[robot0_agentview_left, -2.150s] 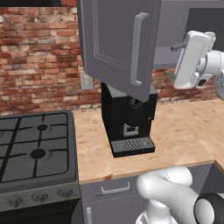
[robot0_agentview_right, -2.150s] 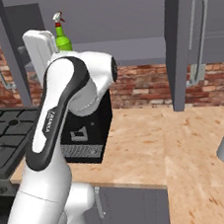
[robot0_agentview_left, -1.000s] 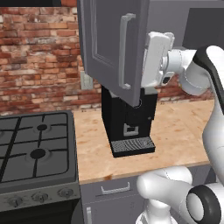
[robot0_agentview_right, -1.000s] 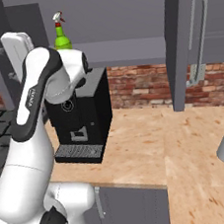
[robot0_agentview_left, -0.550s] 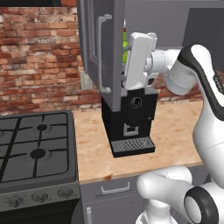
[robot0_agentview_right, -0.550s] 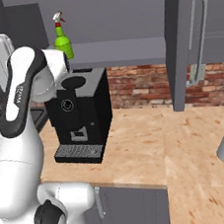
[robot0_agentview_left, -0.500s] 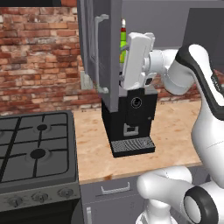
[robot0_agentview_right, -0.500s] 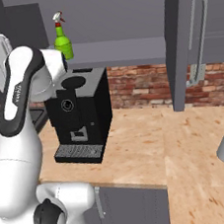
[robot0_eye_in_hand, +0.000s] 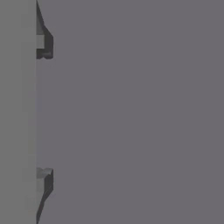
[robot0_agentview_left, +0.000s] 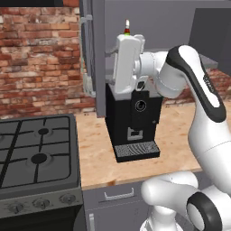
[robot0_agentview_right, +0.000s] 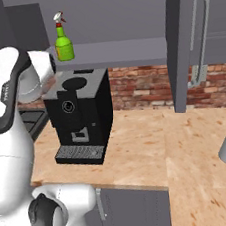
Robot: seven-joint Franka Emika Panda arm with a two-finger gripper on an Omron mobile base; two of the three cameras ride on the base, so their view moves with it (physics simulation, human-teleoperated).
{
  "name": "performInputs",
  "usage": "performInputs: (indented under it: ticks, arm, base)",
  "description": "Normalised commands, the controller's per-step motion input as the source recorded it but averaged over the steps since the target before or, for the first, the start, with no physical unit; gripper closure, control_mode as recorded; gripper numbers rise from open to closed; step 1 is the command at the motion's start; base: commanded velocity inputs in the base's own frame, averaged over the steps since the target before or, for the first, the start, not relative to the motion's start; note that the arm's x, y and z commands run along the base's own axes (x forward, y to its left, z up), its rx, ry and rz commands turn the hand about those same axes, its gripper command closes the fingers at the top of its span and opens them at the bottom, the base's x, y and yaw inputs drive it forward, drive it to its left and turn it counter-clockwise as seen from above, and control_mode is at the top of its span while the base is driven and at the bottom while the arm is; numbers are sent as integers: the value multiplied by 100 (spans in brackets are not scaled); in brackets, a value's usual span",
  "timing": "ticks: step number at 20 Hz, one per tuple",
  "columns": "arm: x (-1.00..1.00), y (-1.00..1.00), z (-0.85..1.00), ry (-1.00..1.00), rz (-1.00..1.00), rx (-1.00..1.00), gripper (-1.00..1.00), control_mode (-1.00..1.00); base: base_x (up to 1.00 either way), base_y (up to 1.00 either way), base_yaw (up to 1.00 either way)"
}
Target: Open the cabinet. Pick the spray and place it next to the sink. Then close the cabinet.
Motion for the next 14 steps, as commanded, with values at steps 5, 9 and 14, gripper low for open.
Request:
performInputs:
  ticks: [5,9,14]
  arm:
    - [-15,-44,0,-8,1,0,-100,-100]
    - [-15,-94,0,-9,-2,0,-100,-100]
    - [-5,-91,0,-11,-10,0,-100,-100]
  base:
    - [0,0,0]
    - [0,0,0]
    - [0,0,0]
